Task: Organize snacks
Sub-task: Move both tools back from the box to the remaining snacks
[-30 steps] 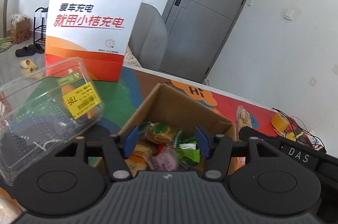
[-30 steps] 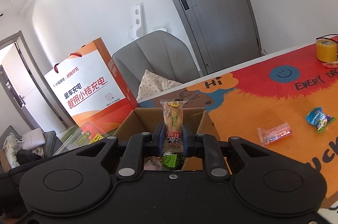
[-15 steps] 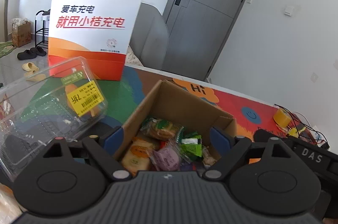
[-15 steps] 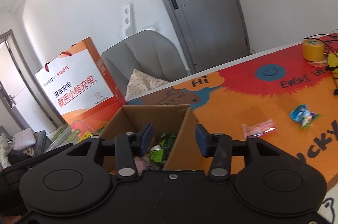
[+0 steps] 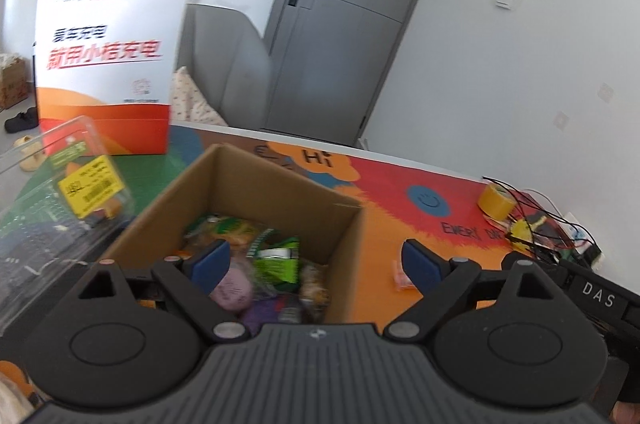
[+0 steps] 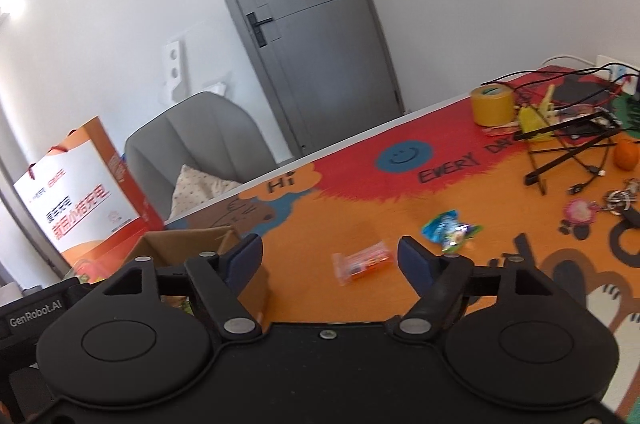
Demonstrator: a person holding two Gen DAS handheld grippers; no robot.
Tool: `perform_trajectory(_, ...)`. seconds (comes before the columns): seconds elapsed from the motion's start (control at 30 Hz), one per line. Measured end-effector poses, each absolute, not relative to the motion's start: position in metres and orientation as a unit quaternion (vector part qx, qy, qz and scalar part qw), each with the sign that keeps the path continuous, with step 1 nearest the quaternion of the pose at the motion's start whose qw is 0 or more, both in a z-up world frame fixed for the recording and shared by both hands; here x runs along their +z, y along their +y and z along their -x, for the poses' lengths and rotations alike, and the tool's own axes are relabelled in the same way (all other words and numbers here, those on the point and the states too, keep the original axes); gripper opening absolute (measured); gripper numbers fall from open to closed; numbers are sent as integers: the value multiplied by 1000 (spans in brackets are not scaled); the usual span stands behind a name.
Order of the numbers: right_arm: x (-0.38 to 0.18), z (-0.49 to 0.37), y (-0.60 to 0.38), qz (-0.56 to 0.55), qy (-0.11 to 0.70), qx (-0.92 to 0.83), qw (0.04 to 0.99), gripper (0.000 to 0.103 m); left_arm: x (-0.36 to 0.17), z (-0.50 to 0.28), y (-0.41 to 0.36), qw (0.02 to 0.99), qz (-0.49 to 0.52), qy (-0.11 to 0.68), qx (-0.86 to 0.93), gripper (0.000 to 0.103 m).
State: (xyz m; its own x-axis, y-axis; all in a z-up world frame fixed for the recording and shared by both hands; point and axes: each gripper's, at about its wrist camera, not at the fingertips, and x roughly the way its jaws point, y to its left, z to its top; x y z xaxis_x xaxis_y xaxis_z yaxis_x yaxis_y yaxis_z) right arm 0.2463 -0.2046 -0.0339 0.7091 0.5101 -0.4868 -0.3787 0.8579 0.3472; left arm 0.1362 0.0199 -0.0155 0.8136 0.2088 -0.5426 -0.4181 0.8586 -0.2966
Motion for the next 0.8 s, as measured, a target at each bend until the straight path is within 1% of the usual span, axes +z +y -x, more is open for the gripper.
perform_trajectory(0.23,-38,-257,-233,-129,295,220,921,84,-12,-157,-7,934,193,259,150,92)
perform_trajectory(0.37,-40,-263,-246,-144,294,210,921,94,-11,-168,-22,937,183,262,144,92)
perform_trajectory(0.8,-58,-296,-277,-187,312,188,912,94,-19,-216,-56,933,173,285,138,92)
